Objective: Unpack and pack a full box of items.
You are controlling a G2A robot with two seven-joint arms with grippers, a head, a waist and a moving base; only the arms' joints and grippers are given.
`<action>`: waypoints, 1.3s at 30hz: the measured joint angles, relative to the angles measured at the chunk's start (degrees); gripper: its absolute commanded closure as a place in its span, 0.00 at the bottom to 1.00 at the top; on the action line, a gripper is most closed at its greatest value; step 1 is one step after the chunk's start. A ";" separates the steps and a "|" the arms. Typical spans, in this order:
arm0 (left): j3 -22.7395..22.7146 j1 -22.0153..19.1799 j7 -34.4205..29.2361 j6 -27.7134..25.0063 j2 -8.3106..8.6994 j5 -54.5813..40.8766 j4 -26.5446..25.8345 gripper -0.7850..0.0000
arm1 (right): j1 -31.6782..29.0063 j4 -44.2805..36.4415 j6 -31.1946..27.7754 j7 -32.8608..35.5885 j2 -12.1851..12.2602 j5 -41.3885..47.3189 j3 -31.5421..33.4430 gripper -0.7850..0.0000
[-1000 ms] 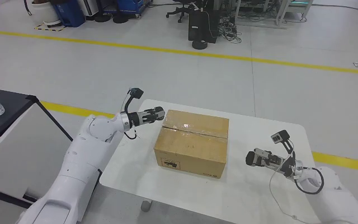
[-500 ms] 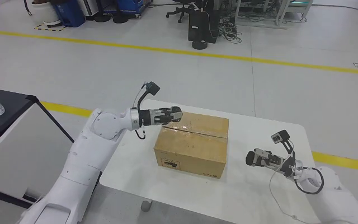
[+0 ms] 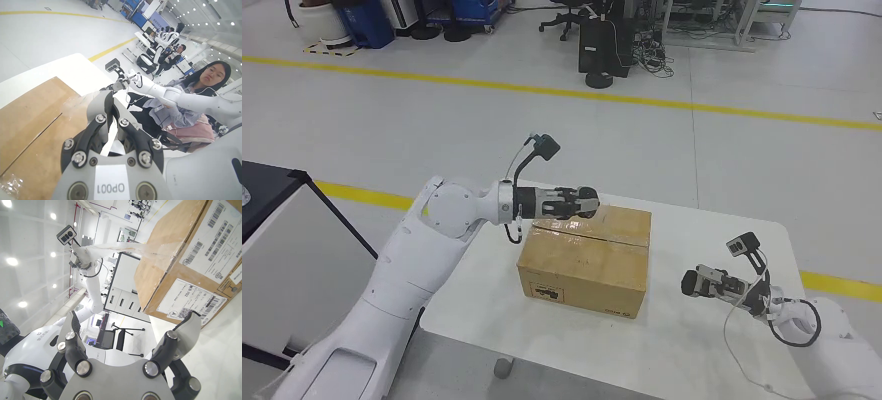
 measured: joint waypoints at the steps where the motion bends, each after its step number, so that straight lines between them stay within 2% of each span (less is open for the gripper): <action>1: -0.01 0.00 0.01 0.00 0.00 0.00 0.00 1.00 | 0.00 0.00 0.00 0.00 0.00 0.00 0.00 0.00; 16: -0.01 0.05 0.08 0.02 0.00 0.02 -0.08 1.00 | 0.00 0.00 0.00 0.00 0.00 0.00 0.00 0.00; 21: 1.19 -0.82 0.12 1.40 -0.38 -1.17 -3.31 1.00 | 0.00 0.00 0.00 0.00 0.00 0.00 0.00 0.00; 26: 4.00 -4.76 0.03 2.76 -1.69 -5.46 -3.90 1.00 | 0.00 0.00 0.00 0.00 0.00 0.00 0.00 0.00; 39: 12.50 -12.36 -2.38 4.07 -5.74 -15.08 1.63 1.00 | 0.00 0.00 0.00 0.00 0.00 0.00 0.00 0.00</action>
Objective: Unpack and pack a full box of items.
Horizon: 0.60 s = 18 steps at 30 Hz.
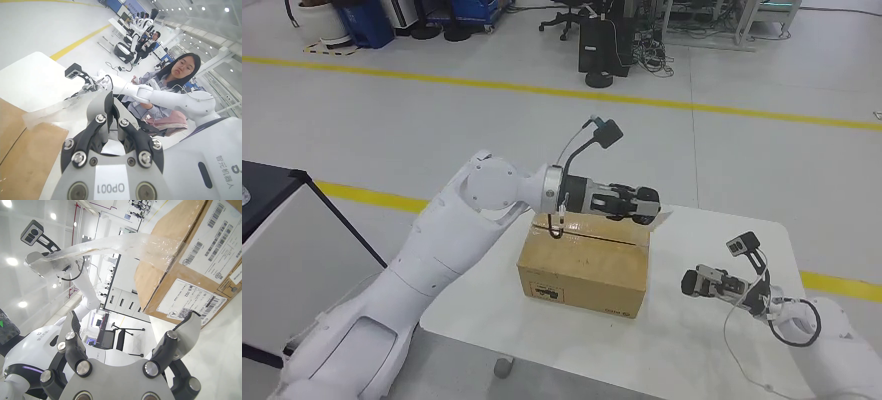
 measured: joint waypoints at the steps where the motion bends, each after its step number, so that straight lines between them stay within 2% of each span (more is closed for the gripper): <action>1: 0.58 -0.58 -0.31 -0.13 -0.38 -0.99 0.23 1.00 | 0.00 0.00 0.00 0.00 0.00 0.00 0.00 0.00; 6: 2.80 -3.10 -2.26 -0.21 -1.81 -3.44 1.47 1.00 | -0.57 -1.35 -0.38 -2.21 0.16 -2.30 1.01 0.00; 12: 4.79 -5.44 -3.75 -0.39 -3.29 -4.25 3.87 1.00 | -3.34 -7.47 -7.00 -7.47 1.08 -11.58 5.72 0.00; 18: 5.11 -5.71 -4.31 -0.50 -3.43 -3.81 4.32 1.00 | -5.73 -16.26 -11.47 -11.51 2.07 -22.81 9.48 0.00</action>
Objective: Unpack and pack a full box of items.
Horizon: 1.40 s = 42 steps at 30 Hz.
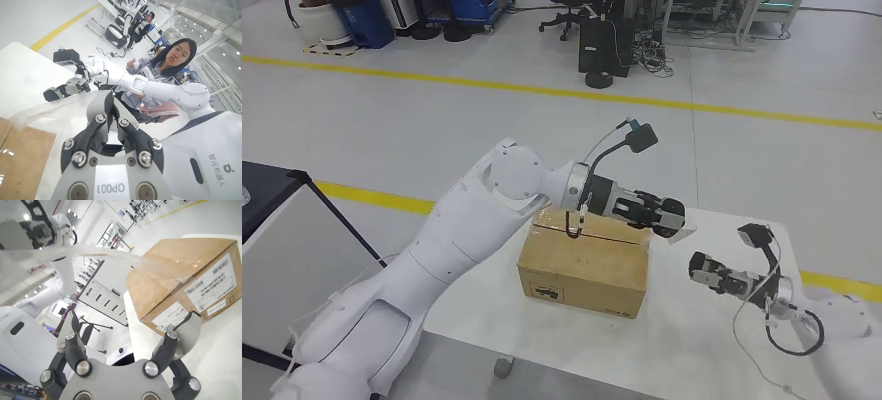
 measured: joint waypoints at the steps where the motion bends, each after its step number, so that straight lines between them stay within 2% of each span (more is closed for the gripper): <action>1: 0.00 0.00 0.01 0.00 0.00 0.00 0.00 1.00 | -0.32 -1.12 -0.46 -0.47 0.13 -1.21 0.47 0.00; 5: 0.00 0.01 0.01 0.01 0.00 -0.01 0.00 1.00 | -1.05 -4.84 -3.61 -3.63 0.67 -7.31 2.85 0.00; 9: 0.00 0.01 0.01 0.01 0.00 -0.01 0.00 1.00 | -2.07 -7.30 -9.21 -9.17 0.66 -10.43 4.38 0.00; 21: 0.00 0.00 0.01 0.01 0.00 -0.01 0.00 1.00 | -1.86 -7.53 -8.30 -8.95 0.69 -10.76 4.73 0.00; 25: 0.00 0.01 0.01 0.01 0.00 -0.01 0.00 1.00 | -1.23 -12.00 -7.91 -13.41 0.63 -20.81 7.34 0.00; 31: 0.00 0.00 0.01 0.01 0.00 -0.01 0.00 1.00 | -0.27 -16.07 -12.57 -18.27 0.13 -35.45 7.06 0.00; 34: 0.00 0.00 0.01 0.01 0.00 -0.01 0.00 1.00 | 0.58 -17.72 -14.51 -21.69 -0.27 -39.60 5.29 0.00; 42: 0.00 0.00 0.01 0.01 0.00 -0.01 0.00 1.00 | 1.56 -22.26 -14.40 -32.56 -0.05 -46.99 2.82 0.00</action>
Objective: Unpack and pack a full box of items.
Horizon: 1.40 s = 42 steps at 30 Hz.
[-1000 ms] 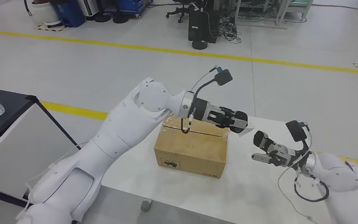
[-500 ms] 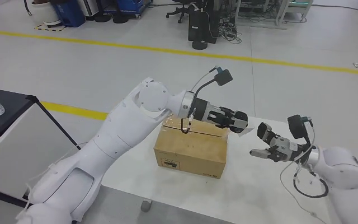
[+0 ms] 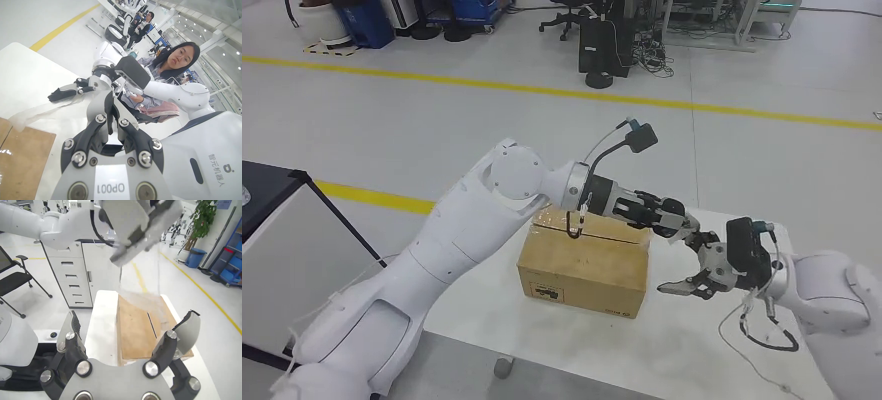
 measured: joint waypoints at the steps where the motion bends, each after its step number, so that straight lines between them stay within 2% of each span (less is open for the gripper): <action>1: 0.00 0.00 0.00 0.00 0.00 0.00 0.00 1.00 | -0.14 -0.12 0.00 -1.62 0.16 -1.47 0.30 0.00; 7: 0.00 0.00 0.00 0.00 0.00 0.00 0.00 1.00 | -0.71 0.81 0.00 -11.62 0.58 -9.65 2.19 0.00; 14: 0.00 0.00 0.00 0.00 0.00 0.00 0.00 1.00 | 0.72 0.92 0.00 -15.89 1.54 -15.74 0.18 0.00; 19: 0.00 0.00 0.00 0.00 0.00 0.00 0.00 1.00 | 1.45 1.44 0.00 -17.91 2.50 -17.52 -1.25 0.55; 21: 0.00 0.00 0.00 0.00 0.00 0.00 0.00 1.00 | 1.49 1.41 0.00 -18.79 2.94 -17.89 -1.48 0.60; 24: 0.00 0.00 0.00 0.00 0.00 0.00 0.00 1.00 | 1.28 1.13 0.00 -19.97 3.65 -18.34 -1.56 0.75; 25: 0.00 0.00 0.00 0.00 0.00 0.00 0.00 1.00 | 1.21 1.09 0.00 -20.28 3.87 -18.53 -1.56 0.80; 27: 0.00 0.00 0.00 0.00 0.00 0.00 0.00 1.00 | 1.07 1.07 0.00 -20.91 4.30 -18.82 -1.56 0.98; 39: 0.00 0.00 0.00 0.00 0.00 0.00 0.00 1.00 | 0.00 1.25 0.00 -25.18 6.76 -20.33 -1.24 1.00; 40: 0.00 0.00 0.00 0.00 0.00 0.00 0.00 0.64 | -0.21 1.23 0.00 -25.58 7.00 -20.43 -1.11 1.00; 41: 0.00 0.00 0.00 0.00 0.00 0.00 0.00 0.00 | -0.39 1.21 0.00 -25.90 7.18 -20.47 -0.99 1.00; 42: 0.00 0.00 0.00 0.00 0.00 0.00 0.00 0.00 | -0.59 1.21 0.00 -26.25 7.36 -20.45 -0.87 1.00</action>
